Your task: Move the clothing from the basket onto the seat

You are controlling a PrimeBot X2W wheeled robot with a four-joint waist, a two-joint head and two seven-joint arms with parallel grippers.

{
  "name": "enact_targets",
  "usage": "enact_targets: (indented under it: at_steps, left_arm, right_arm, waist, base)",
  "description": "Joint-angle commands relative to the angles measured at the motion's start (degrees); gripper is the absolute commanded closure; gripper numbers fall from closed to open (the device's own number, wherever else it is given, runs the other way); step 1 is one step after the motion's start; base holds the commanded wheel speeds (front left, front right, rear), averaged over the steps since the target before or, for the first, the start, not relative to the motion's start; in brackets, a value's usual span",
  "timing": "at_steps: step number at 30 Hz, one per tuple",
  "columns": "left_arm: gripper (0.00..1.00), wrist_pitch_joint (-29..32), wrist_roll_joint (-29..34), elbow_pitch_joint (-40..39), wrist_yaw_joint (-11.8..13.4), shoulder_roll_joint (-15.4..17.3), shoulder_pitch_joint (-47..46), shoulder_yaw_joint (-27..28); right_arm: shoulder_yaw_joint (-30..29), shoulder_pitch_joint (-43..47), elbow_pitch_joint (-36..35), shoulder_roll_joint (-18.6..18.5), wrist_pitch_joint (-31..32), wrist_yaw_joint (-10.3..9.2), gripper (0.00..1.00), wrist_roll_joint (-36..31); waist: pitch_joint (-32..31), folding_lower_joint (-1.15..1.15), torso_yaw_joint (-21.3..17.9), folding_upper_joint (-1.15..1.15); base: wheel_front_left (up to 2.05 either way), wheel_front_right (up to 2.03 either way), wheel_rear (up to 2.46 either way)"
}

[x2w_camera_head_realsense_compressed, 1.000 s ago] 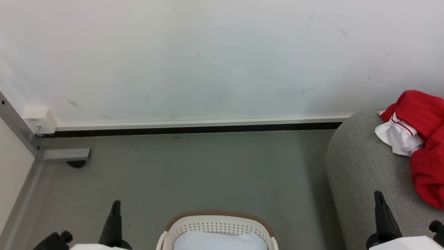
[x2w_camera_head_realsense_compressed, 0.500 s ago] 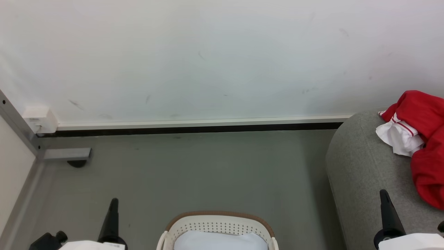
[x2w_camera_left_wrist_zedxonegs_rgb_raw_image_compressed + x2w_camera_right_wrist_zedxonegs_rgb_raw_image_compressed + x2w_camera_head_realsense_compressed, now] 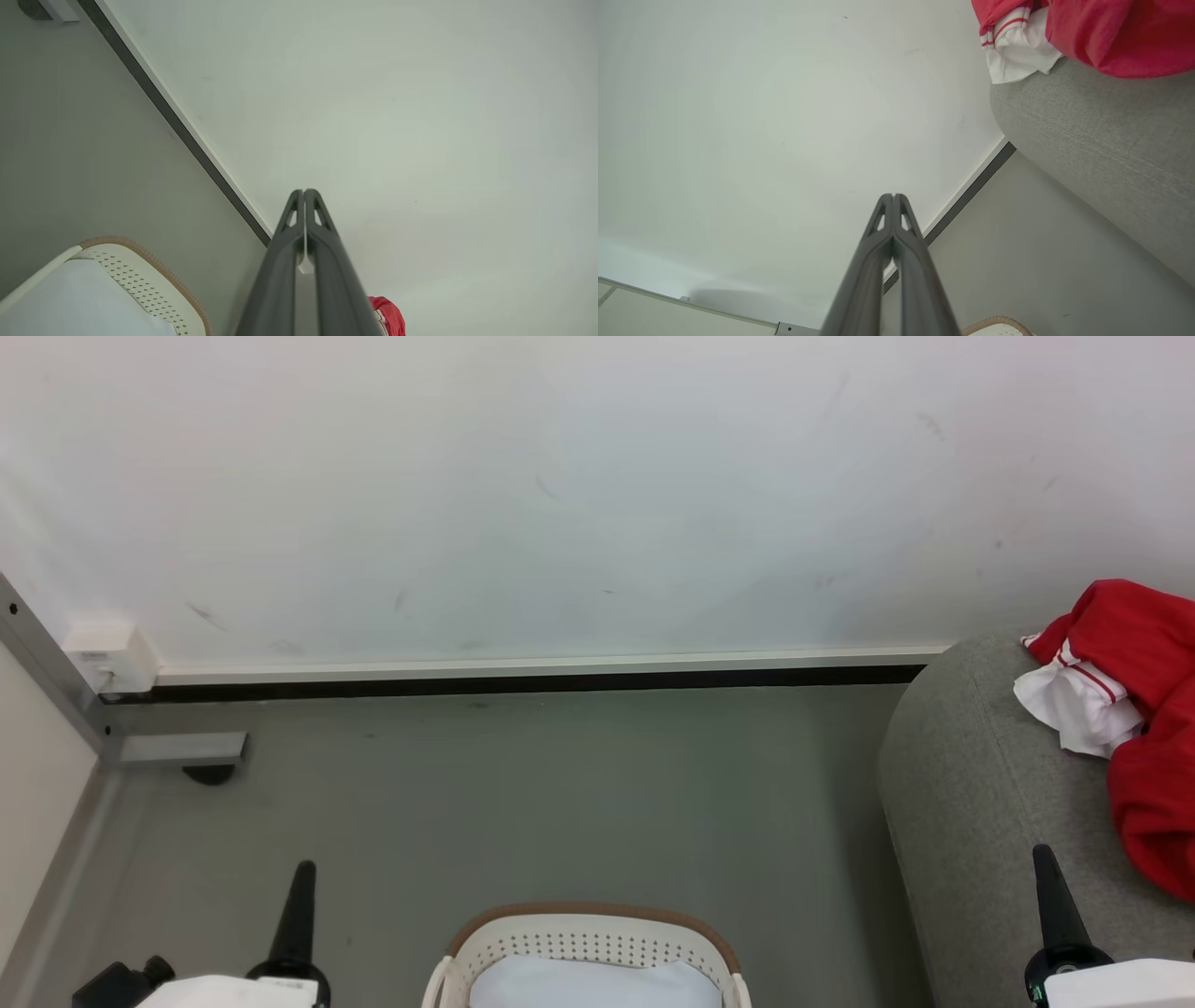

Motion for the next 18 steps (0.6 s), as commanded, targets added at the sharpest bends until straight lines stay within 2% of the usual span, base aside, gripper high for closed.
enact_targets:
  at_steps: [1,18]
  left_arm:
    - [1.00,0.43,-1.48,-0.21,-0.27,0.23,-1.10,0.44]
    - [1.00,2.83,-10.37,0.36,-0.57,0.21,-1.83,1.30]
  right_arm:
    - [-0.49,-1.26,-0.76,-0.15,0.31,-0.06,1.00,1.46]
    - [-2.09,-1.54,-0.77,0.02,2.80,-0.08,1.00,9.93]
  waist:
    - [0.00,0.00,0.02,0.00]
    - [0.04,0.00,0.19,0.00]
  base:
    - [0.00,0.00,0.00]
    - [0.00,0.00,0.00]
